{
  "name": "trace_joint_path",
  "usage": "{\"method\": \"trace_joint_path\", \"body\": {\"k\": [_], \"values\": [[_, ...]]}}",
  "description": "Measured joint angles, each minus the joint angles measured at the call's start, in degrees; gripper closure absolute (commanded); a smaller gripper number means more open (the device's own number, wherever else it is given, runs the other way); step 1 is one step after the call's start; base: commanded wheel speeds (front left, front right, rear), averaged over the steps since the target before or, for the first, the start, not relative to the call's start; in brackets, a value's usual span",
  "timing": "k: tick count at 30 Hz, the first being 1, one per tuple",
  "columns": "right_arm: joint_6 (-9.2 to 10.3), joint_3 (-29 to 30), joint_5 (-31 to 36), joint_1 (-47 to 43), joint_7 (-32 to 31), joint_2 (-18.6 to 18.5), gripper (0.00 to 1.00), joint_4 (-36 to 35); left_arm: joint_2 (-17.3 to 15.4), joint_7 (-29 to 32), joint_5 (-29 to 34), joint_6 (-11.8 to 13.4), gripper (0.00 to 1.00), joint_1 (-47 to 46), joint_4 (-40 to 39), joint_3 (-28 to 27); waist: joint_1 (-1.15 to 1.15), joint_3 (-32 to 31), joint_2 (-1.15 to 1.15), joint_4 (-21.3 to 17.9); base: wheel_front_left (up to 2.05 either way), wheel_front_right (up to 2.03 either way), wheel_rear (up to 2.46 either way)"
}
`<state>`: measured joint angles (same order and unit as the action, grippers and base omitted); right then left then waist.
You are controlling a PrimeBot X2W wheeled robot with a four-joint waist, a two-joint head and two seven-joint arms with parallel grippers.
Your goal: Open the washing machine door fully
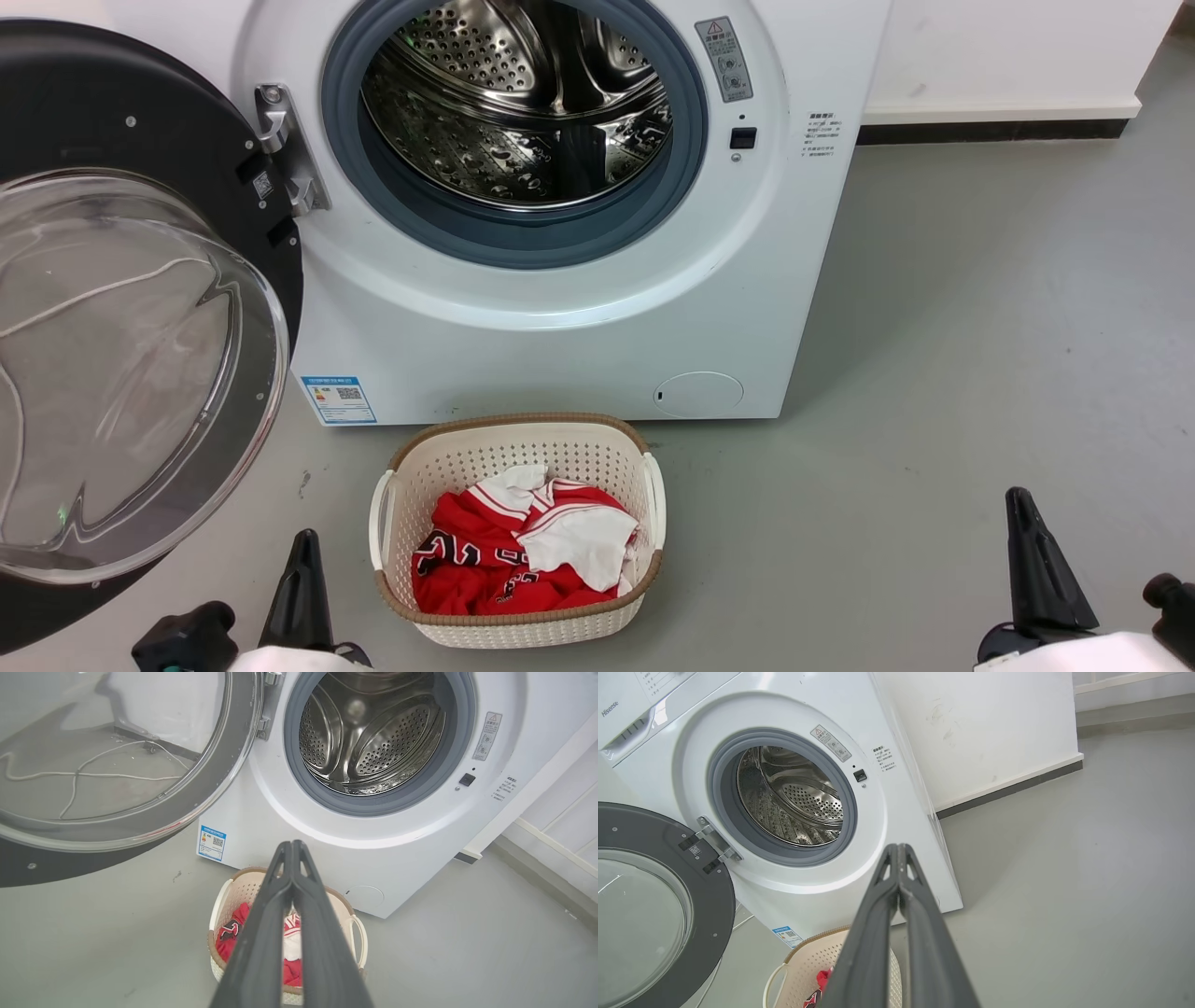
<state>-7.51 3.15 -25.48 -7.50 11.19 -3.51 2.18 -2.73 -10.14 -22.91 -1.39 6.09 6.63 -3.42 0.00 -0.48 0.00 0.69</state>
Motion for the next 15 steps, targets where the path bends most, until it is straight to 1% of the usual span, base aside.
{"method": "trace_joint_path", "body": {"k": [15], "values": [[0.0,-0.3,-14.6,2.8,-2.8,-0.5,1.0,2.4,0.0,3.4,-14.4,-1.2,1.0,-2.4,1.5,-0.6,0.0,0.1,0.0,-0.1,0.0,0.0,0.0]]}}
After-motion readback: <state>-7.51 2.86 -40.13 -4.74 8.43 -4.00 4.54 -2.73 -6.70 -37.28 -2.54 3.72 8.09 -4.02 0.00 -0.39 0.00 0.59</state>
